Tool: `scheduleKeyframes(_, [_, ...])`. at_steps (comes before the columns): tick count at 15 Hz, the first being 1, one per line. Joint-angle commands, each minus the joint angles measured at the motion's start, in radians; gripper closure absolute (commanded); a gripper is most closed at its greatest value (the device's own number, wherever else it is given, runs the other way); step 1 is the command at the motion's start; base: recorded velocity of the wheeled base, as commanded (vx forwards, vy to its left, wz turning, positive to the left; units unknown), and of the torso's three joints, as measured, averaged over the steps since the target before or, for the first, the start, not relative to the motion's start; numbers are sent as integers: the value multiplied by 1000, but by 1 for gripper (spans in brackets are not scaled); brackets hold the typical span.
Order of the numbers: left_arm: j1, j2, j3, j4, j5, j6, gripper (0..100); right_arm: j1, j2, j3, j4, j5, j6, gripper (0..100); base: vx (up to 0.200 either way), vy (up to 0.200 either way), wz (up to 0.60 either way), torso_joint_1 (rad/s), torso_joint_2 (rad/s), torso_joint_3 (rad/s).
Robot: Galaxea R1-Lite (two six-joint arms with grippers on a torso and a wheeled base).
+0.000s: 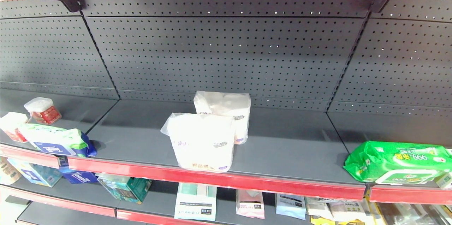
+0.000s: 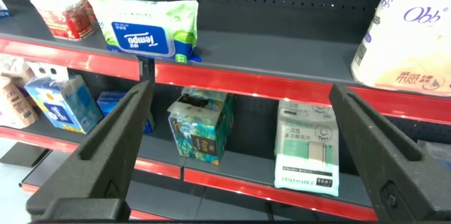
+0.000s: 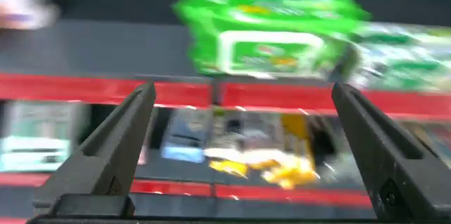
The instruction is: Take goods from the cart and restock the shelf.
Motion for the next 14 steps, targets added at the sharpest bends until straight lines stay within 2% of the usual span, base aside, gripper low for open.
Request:
scheduleKeyframes(1, [0, 0, 0, 1, 0, 0, 0, -34, -22, 27, -15, 111, -10, 0, 0, 0, 0, 0, 0, 0])
scheduleKeyframes(3, [0, 0, 0, 0, 0, 0, 0, -36, -22, 27, 2, 123, -4, 0, 0, 0, 0, 0, 0, 0])
scheduleKeyframes(5, [0, 0, 0, 1, 0, 0, 0, -36, -22, 27, 7, 66, 42, 0, 0, 0, 0, 0, 0, 0])
scheduleKeyframes(6, [0, 0, 0, 1, 0, 0, 0, -15, -9, 27, 7, 71, 71, 0, 0, 0, 0, 0, 0, 0])
scheduleKeyframes(8, [0, 0, 0, 0, 0, 0, 0, 116, -57, 27, 7, 74, 65, 0, 0, 0, 0, 0, 0, 0])
scheduleKeyframes(10, [0, 0, 0, 0, 0, 0, 0, 84, -91, 27, 7, 68, 63, 0, 0, 0, 0, 0, 0, 0])
scheduleKeyframes(14, [0, 0, 0, 0, 0, 0, 0, 78, -118, 27, 7, 34, 53, 0, 0, 0, 0, 0, 0, 0])
